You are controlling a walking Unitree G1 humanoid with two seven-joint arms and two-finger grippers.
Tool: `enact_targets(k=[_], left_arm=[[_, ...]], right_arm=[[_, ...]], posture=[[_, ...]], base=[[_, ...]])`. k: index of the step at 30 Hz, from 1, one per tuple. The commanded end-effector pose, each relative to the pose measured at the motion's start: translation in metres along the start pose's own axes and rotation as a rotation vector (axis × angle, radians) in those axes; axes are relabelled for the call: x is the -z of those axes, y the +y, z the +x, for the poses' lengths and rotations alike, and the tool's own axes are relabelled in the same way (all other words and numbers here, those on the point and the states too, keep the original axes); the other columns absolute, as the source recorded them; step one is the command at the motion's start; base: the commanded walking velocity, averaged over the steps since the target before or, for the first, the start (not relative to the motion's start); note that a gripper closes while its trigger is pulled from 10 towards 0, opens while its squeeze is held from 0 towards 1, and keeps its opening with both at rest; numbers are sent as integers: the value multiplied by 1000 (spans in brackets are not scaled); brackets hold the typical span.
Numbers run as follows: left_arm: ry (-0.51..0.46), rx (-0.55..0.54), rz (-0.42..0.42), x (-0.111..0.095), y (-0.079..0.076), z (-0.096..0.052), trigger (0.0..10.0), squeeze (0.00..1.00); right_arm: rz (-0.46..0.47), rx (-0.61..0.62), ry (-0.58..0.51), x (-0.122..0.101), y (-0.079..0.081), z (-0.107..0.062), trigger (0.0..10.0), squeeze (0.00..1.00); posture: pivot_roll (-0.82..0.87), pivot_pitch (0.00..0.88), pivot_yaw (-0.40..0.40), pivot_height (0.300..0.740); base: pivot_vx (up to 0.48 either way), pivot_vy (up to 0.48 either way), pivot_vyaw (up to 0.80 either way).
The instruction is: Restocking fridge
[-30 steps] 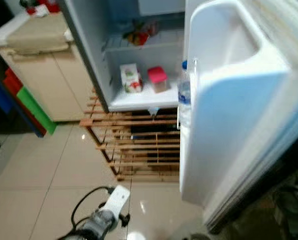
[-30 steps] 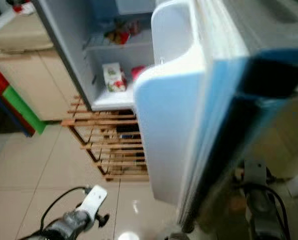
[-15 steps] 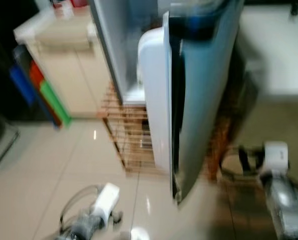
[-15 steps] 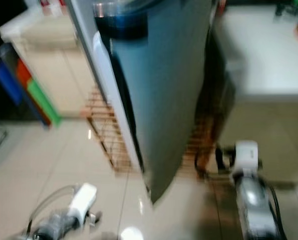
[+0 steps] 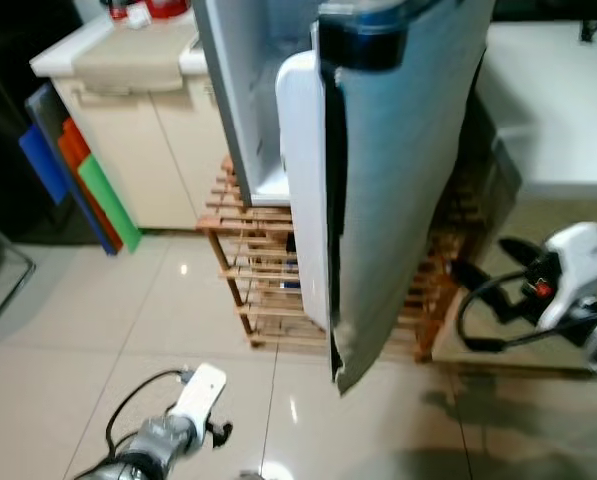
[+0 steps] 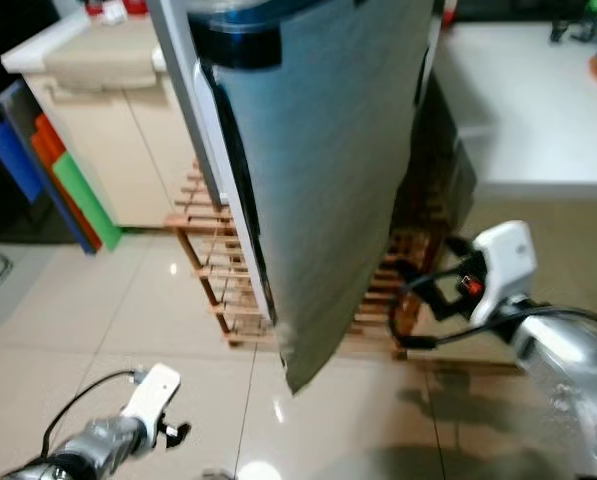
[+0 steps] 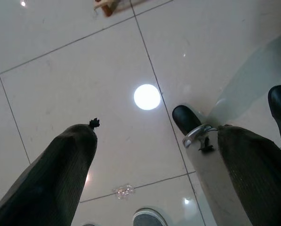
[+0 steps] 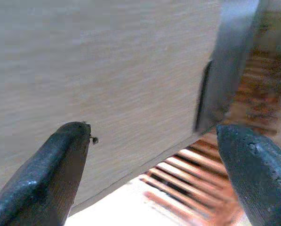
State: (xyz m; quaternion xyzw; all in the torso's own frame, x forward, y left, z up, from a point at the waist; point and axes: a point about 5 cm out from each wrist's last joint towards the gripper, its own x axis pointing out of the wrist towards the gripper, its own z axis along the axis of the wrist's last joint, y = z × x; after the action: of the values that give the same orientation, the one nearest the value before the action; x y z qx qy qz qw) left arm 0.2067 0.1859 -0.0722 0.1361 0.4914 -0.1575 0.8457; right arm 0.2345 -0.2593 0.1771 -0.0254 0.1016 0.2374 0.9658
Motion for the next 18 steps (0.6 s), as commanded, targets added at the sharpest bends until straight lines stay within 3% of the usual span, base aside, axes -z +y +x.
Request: enact_targets(k=[1,5,8,17,18], left_arm=[[4,-5,12,-1,3,-1,10000,0],[-4,-5,18,-5,2,0,10000,0],[-20,-12,11,-10,1,1,10000,0],[-26,-9,-1,-9,-2,1,10000,0],[-28,-6,-4,-9,-3,1,10000,0]], right_arm=[[32,-91,-34,-11,10,-2,10000,0],[71,-142,-73,-18,23,8,10000,0],[118,-198,-108,-24,38,27,10000,0],[189,-323,-153,-35,59,44,10000,0],[198,-359,-172,-40,66,53,10000,0]], posture=[[-205,0,135,740],[-203,0,136,740],[-193,0,129,740],[-171,0,113,740],[-171,0,113,740]], base=[[0,0,0],[0,0,0],[0,0,0],[0,0,0],[0,0,0]])
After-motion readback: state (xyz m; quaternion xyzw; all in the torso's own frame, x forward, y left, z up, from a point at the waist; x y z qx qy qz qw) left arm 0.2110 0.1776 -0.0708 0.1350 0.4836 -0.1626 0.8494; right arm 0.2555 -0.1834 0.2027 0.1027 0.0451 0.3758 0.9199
